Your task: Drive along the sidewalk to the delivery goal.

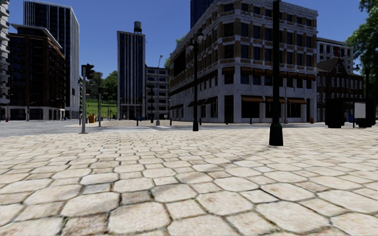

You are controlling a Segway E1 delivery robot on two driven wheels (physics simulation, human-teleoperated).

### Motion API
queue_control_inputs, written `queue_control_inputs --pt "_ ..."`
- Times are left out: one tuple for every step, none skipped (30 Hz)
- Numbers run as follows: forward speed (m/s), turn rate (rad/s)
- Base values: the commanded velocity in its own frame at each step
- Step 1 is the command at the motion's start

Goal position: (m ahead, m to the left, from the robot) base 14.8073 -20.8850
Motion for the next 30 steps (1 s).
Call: queue_control_inputs --pt "2.0 -0.59" --pt "2.0 -0.59" --pt "2.0 -0.59" --pt "2.0 -0.59" --pt "2.0 -0.59" --pt "2.0 -0.59" --pt "2.0 -0.59" --pt "2.0 -0.59" --pt "2.0 -0.59" --pt "2.0 -0.59" --pt "2.0 -0.59" --pt "2.0 -0.59" --pt "2.0 -0.59" --pt "2.0 -0.59" --pt "2.0 -0.59" --pt "2.0 -0.59" --pt "2.0 -0.59" --pt "2.0 -0.59" --pt "2.0 -0.59" --pt "2.0 -0.59" --pt "2.0 -0.59" --pt "2.0 -0.59" --pt "2.0 -0.59" --pt "2.0 -0.59" --pt "2.0 -0.59" --pt "2.0 -0.59" --pt "2.0 -0.59" --pt "2.0 -0.59" --pt "2.0 -0.59" --pt "2.0 -0.59"
